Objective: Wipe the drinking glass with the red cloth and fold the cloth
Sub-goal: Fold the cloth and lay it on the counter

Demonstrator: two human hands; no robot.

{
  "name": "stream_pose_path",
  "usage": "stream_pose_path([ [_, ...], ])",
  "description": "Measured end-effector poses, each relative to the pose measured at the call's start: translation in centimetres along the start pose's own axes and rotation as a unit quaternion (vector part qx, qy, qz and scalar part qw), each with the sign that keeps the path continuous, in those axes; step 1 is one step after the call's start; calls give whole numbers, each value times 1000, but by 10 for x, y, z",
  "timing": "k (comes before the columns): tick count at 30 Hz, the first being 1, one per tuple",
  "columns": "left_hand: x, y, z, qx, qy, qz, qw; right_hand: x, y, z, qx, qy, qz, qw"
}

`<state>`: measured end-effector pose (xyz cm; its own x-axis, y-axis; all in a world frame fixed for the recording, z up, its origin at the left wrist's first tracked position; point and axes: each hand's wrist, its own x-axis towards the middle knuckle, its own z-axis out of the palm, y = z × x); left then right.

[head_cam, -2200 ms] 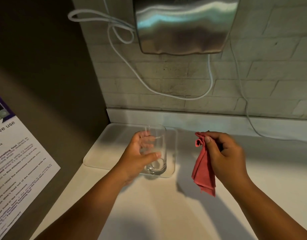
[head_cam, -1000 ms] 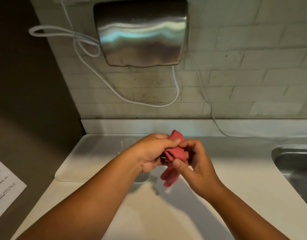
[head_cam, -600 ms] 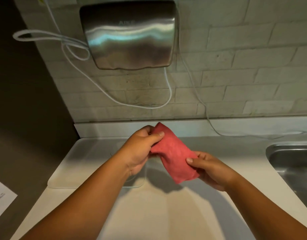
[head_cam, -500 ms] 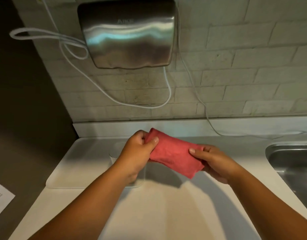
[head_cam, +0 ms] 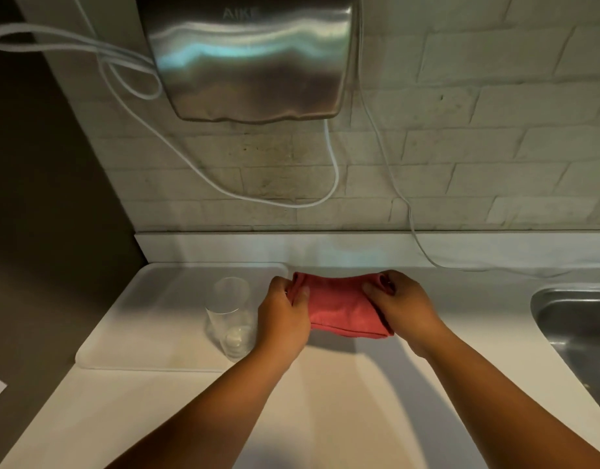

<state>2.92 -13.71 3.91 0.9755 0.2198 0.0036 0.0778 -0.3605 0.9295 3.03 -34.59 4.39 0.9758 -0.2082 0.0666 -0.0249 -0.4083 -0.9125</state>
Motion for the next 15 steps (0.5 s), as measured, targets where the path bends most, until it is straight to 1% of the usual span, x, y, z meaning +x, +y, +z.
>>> stream_pose_path([
  [4, 26, 1, 15, 1, 0, -29, 1000, 33, 10, 12, -53, 10, 17, 998],
  [6, 37, -2, 22, 40, 7, -34, 999, 45, 19, 20, -82, 7, 36, 996],
  [8, 43, -8, 27, 115, -2, -35, 993, 50, 26, 29, -137, -19, 62, 989],
  [9, 44, -12, 31, 181, -21, -29, 983, 49, 29, 33, -194, -34, 68, 978],
  [10, 43, -16, 35, 268, -48, -15, 962, 46, 32, 36, -274, -34, 55, 960],
  [11, 37, -18, 38, 355, -62, 11, 933, 40, 37, 40, -352, -13, 13, 936],
  [12, 31, -20, 41, 427, -59, 56, 901, 31, 40, 44, -408, 12, -53, 911],
  [13, 24, -19, 43, 469, -51, 113, 874, 21, 42, 48, -429, 30, -128, 893],
  [14, 18, -21, 46, 488, -49, 169, 855, 11, 44, 54, -423, 38, -194, 884],
  [15, 14, -25, 47, 496, -62, 218, 838, 1, 46, 60, -419, 22, -238, 876],
])
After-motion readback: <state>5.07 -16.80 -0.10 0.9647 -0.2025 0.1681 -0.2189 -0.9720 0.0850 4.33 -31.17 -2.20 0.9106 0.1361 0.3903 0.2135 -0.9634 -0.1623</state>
